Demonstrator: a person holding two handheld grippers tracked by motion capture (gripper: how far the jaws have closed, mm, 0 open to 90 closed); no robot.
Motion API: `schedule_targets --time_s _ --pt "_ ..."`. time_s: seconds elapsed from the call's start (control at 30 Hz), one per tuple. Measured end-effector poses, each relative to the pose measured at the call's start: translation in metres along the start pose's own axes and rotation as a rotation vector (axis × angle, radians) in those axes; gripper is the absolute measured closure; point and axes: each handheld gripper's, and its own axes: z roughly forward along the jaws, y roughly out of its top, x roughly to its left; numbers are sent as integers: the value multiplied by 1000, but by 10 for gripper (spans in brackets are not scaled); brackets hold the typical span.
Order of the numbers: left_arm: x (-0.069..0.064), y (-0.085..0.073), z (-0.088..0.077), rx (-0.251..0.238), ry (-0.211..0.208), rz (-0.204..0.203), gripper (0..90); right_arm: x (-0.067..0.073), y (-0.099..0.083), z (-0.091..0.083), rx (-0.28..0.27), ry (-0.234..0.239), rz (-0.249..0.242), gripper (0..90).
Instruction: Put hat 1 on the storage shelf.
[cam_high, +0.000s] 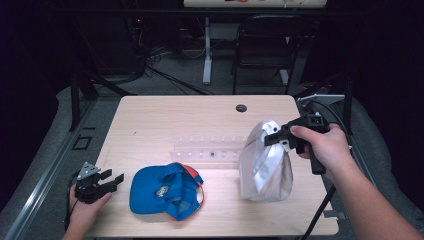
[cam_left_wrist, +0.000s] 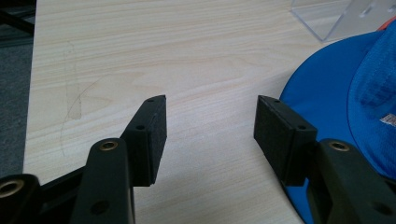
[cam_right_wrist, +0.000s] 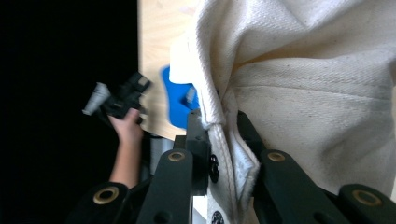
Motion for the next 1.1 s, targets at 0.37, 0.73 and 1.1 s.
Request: schedule_targets --time_s 0.37,0.73,1.1 --pt "2 -1 1 -10 -1 -10 448 25 20 2 -38 144 -32 809" --pt "3 0 2 1 -8 -9 449 51 45 21 -66 182 -42 809" --pt "3 0 2 -1 -14 -8 449 68 65 39 -63 193 -38 809"
